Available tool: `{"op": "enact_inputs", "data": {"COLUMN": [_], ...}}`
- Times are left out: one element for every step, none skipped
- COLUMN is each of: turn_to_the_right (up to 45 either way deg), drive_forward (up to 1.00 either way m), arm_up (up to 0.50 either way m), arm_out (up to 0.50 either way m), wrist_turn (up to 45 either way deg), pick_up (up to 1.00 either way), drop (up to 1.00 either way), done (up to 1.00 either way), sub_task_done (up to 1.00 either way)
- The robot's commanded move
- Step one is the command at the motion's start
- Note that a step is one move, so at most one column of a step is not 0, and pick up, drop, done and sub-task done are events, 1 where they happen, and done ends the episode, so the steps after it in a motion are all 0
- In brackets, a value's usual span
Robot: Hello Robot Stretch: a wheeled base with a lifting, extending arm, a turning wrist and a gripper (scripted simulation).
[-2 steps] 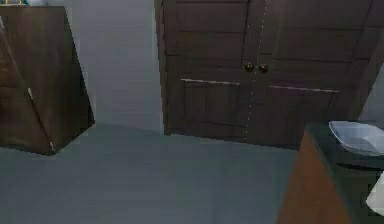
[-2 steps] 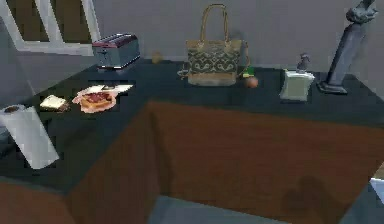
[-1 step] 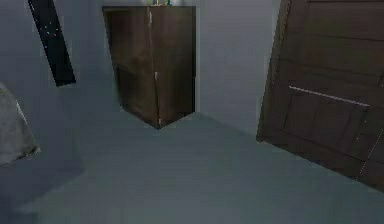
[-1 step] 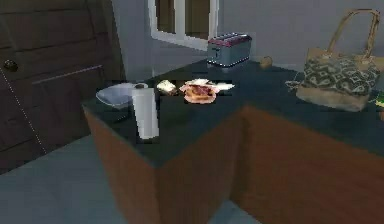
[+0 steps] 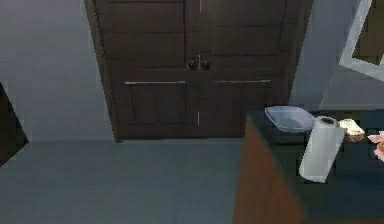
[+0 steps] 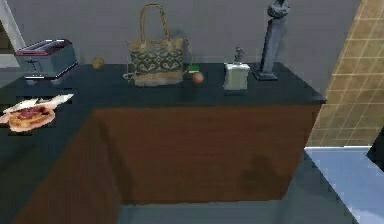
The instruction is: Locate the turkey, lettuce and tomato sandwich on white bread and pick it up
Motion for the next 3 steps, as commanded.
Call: {"op": "enact_inputs", "data": {"turn_to_the_right": [3.0,0.0,3.0], "drive_forward": [0.00,1.00,0.00], "arm_up": [0.00,0.00,0.00], "arm_out": [0.00,0.00,0.00], "wrist_turn": [0.0,0.0,0.0], "pick_up": [0.00,0.00,0.00], "drop": [0.00,0.00,0.00], "done": [0.00,0.00,0.00], "sub_task_done": [0.00,0.00,0.00]}}
